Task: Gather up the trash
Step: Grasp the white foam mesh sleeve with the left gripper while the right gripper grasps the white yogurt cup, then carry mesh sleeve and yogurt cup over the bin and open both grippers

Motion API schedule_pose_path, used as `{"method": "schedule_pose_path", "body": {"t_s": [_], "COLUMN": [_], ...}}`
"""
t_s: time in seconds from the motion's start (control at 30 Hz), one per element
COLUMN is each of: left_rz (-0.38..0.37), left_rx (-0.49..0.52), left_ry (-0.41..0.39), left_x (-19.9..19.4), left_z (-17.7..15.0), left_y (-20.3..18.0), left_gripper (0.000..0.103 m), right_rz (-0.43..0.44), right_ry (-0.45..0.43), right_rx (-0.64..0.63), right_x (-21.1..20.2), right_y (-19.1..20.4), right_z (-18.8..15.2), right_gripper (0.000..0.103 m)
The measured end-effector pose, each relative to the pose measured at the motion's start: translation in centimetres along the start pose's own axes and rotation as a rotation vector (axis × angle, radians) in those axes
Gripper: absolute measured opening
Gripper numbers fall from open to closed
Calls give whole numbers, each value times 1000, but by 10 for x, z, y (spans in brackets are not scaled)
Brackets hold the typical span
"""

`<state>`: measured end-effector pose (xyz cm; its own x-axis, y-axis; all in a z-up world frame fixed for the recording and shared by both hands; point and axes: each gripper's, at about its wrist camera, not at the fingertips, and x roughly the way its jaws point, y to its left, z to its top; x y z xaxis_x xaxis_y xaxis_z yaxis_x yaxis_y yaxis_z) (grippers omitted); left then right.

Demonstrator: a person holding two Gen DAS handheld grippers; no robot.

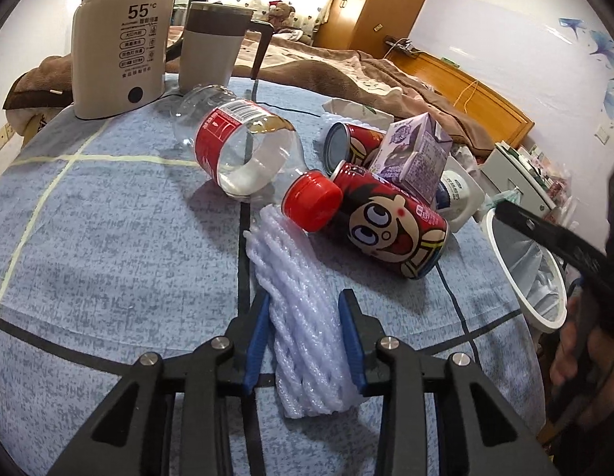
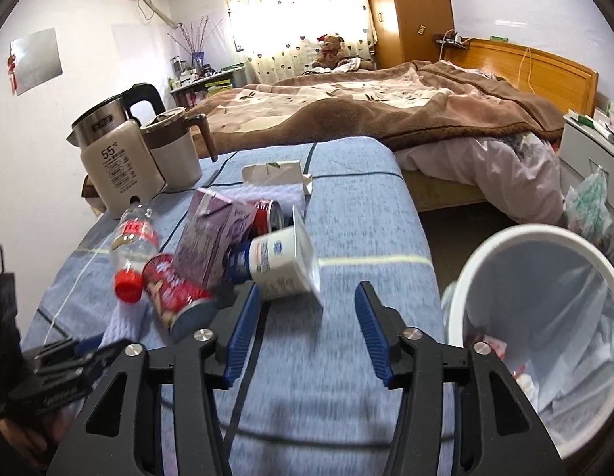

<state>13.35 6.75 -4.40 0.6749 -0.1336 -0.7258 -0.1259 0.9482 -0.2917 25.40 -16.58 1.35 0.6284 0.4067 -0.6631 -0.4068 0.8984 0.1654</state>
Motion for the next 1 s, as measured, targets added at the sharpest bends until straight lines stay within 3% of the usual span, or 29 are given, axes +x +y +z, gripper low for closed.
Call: {"method": "schedule_pose_path", "body": {"t_s": [0.07, 0.2, 0.3, 1.0], "left_rz": [-6, -17, -26, -73], "left_rx": [5, 16, 17, 72], "left_ry": [1, 1, 2, 7], "left_x": [0, 1, 2, -21], "left_z": [0, 1, 2, -19], "left_y": [0, 1, 2, -15], "left_gripper": [37, 37, 37, 33], "right_rz": [-6, -5, -12, 4], "right_ry": [10, 41, 44, -23], "right_rx": [-14, -30, -30, 35], "right_x": [9, 25, 29, -37], "right_y": [1, 2, 2, -3], "right_z": [4, 6, 5, -30], "right_gripper": [34, 22, 6, 2]}}
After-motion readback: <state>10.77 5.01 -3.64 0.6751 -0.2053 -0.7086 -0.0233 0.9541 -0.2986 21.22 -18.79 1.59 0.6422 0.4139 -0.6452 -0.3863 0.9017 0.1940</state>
